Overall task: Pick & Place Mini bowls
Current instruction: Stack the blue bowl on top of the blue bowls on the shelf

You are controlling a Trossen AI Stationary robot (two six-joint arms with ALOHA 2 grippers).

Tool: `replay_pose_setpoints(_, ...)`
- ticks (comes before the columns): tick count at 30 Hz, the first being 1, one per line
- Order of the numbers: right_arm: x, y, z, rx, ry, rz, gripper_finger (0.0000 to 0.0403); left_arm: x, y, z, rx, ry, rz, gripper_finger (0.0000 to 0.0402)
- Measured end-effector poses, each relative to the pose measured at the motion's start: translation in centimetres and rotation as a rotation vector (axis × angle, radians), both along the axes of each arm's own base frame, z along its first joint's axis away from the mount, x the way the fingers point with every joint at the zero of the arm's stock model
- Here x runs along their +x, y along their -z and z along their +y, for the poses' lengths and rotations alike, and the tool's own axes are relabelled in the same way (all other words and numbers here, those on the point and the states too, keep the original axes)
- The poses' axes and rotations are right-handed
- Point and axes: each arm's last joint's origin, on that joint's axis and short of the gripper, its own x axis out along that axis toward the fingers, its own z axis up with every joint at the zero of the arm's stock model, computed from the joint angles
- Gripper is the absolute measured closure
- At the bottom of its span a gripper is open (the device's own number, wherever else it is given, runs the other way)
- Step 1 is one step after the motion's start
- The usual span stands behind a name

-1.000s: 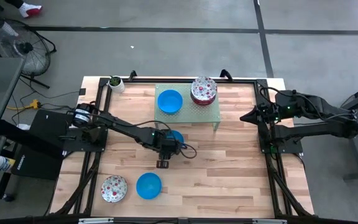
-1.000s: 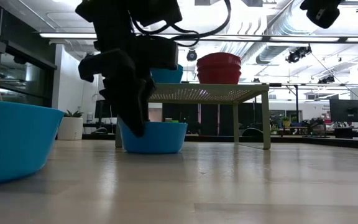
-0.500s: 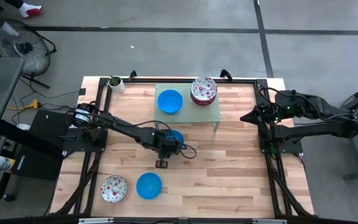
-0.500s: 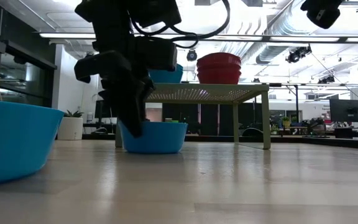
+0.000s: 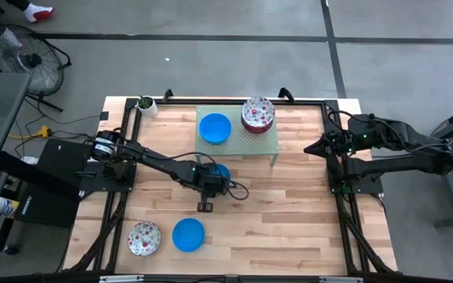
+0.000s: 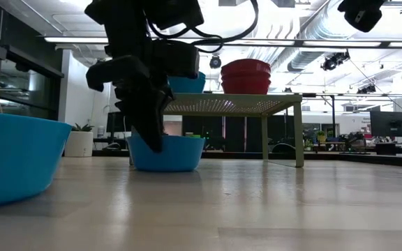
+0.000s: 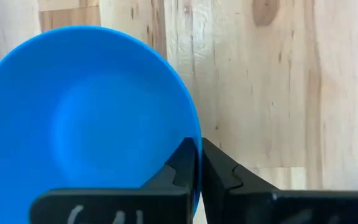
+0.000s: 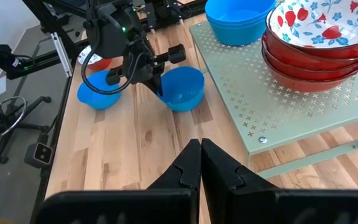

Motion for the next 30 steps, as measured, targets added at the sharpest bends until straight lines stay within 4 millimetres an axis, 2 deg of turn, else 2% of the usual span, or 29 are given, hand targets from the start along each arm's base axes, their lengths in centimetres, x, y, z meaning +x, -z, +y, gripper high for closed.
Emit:
replay_pose_setpoints(5, 0.0, 0.0, 0.0, 0.001, -0.001, 0.0, 0.0402, 0.1, -0.4, -0.4, -0.068, 0.026, 0.013, 0.0399)
replay_pose_setpoints(12, 0.0, 0.0, 0.0, 0.0, -0.001, 0.0, 0.0402, 0.8, -3.8, -2.1, -0.09, 0.108, 0.013, 0.0401)
replay_pose_setpoints(16, -0.1, 0.1, 0.0, 0.006, 0.003, 0.016, 0.0402, 0.9, -6.8, -3.1, -0.056, 0.126, 0.021, 0.0401)
replay_pose_setpoints(22, -0.2, 0.3, 0.0, 0.023, 0.013, 0.034, 0.0402, 0.7, -13.0, -4.4, 0.015, 0.137, -0.033, 0.0401)
replay_pose_setpoints(30, -0.2, 0.3, 0.0, 0.025, 0.014, 0.034, 0.0402, 0.0, -19.0, -3.1, 0.177, 0.02, -0.14, 0.0401)
